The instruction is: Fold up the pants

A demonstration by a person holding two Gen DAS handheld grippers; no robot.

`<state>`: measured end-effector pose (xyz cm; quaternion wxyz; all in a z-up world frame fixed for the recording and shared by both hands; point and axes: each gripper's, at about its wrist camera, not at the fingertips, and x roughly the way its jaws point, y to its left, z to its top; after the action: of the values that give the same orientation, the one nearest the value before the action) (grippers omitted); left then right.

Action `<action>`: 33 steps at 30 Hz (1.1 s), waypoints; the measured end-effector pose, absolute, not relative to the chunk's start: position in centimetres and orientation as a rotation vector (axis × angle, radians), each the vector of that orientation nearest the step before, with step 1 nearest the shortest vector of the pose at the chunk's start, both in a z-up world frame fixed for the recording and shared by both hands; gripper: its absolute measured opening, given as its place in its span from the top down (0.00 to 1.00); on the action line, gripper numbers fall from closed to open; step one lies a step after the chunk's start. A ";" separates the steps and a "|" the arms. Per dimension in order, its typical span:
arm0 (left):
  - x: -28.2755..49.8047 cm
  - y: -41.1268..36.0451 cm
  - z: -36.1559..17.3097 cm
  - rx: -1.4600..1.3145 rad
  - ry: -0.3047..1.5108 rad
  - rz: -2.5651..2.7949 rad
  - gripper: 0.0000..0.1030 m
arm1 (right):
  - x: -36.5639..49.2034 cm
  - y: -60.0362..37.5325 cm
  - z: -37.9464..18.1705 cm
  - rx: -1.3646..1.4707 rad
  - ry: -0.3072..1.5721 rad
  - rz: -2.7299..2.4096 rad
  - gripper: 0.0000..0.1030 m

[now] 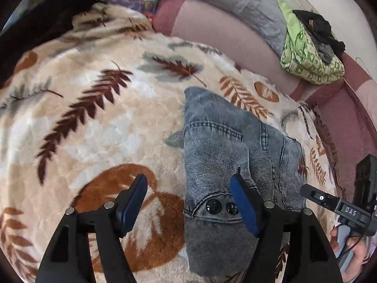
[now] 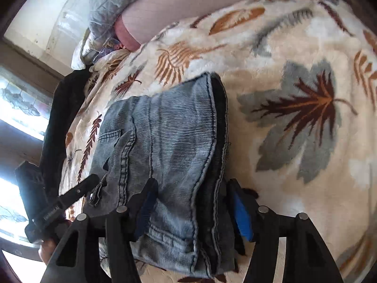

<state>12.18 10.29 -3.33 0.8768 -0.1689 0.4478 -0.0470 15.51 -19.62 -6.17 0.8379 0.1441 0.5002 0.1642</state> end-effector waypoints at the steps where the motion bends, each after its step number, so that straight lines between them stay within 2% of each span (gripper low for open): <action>1: 10.9 10.1 -2.5 -0.336 0.896 -0.092 0.28 | 14.2 -19.6 -5.1 0.295 1.009 0.351 0.35; 4: 8.0 8.3 -2.0 -0.254 0.842 -0.091 0.18 | 10.6 -19.3 -4.3 0.289 0.917 0.365 0.23; 5: 7.6 7.2 -2.9 -0.200 0.860 -0.073 0.18 | 10.2 -19.0 -5.1 0.260 0.925 0.338 0.21; 7: 8.3 5.6 -5.5 -0.121 0.956 -0.070 0.17 | 10.4 -17.8 -8.3 0.169 1.036 0.293 0.20; 8: 8.0 5.7 -5.7 -0.147 0.944 -0.072 0.17 | 10.5 -17.7 -9.8 0.164 1.092 0.285 0.20; 13: 4.7 5.5 -0.2 -0.137 0.815 -0.015 0.17 | 6.6 -19.6 -3.6 0.188 0.928 0.260 0.19; 15: 3.1 4.8 1.6 -0.103 0.770 0.000 0.16 | 4.2 -19.7 -1.0 0.123 0.851 0.250 0.14; 17: 1.6 3.8 2.8 -0.073 0.755 -0.012 0.15 | 1.8 -19.5 0.5 0.070 0.802 0.249 0.02; 27: -2.5 1.2 4.0 -0.051 0.763 -0.013 0.15 | -4.4 -19.6 -0.2 -0.064 0.783 0.204 0.01; 30: -3.1 0.5 4.4 -0.026 0.754 -0.010 0.08 | -4.8 -19.7 -0.6 -0.079 0.798 0.200 0.01; 33: -3.3 0.0 4.7 -0.005 0.756 -0.013 0.07 | -5.0 -19.8 -0.5 -0.080 0.801 0.194 0.01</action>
<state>-3.32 0.04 4.66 0.9293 -0.0024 0.3692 -0.0064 -4.97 -19.84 -0.50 0.9154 -0.0388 0.3893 0.0944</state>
